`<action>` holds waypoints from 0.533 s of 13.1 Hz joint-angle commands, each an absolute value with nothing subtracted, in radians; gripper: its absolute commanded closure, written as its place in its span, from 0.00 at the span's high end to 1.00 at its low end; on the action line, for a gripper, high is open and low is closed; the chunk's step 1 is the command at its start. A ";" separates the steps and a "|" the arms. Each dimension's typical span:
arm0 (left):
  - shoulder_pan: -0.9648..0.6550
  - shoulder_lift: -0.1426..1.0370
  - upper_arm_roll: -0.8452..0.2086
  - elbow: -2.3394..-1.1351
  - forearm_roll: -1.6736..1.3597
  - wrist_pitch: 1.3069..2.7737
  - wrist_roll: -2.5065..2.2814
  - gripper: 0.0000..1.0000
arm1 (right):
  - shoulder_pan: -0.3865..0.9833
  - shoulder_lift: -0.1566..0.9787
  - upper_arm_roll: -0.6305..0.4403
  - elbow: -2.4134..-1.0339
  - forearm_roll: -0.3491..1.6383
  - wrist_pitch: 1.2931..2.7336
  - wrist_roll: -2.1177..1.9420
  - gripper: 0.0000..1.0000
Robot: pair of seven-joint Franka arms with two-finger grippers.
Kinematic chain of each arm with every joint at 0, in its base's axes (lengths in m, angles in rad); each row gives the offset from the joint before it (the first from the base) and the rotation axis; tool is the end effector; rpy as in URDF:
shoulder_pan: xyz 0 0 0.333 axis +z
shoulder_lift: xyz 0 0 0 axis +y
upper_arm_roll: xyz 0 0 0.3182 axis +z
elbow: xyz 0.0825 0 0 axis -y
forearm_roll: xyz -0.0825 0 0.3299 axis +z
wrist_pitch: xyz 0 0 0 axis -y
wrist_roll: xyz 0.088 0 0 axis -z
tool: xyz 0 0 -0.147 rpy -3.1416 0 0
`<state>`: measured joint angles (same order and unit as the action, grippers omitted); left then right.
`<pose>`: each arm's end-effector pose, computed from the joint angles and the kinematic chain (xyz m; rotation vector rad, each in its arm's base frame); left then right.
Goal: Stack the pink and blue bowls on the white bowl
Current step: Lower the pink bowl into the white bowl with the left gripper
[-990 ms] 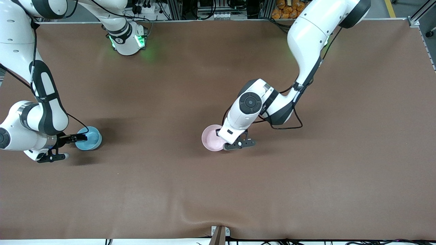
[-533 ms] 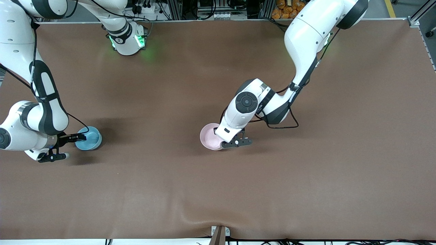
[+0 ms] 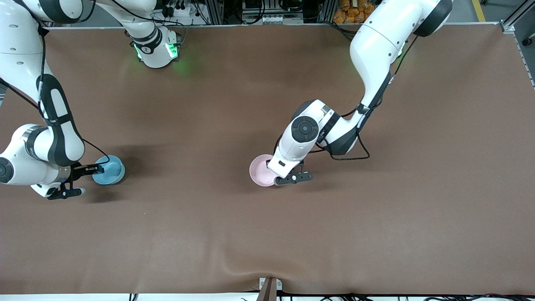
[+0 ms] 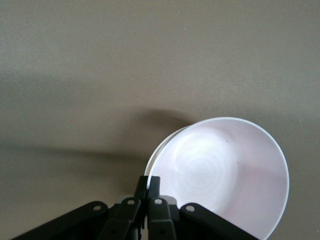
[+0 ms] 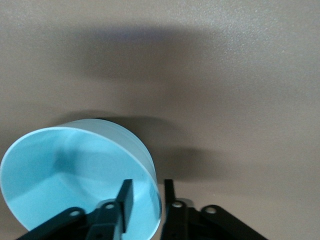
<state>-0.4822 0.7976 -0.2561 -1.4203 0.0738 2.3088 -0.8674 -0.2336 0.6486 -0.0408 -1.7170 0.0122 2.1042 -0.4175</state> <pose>0.5439 -0.4425 0.2374 2.9640 0.2488 -0.0093 0.5734 -0.1588 0.1946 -3.0367 -0.2138 0.3839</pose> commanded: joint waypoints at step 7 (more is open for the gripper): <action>-0.497 0.821 -0.250 -1.404 0.077 2.365 -0.885 1.00 | -0.236 0.646 -0.022 -1.700 0.017 2.100 -0.430 0.00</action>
<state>-0.4873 0.8139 -0.2561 -1.4203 0.0738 2.3522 -0.8697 -0.2334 0.6463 -0.0341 -1.7094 0.0141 2.0961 -0.4206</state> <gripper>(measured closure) 0.868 0.978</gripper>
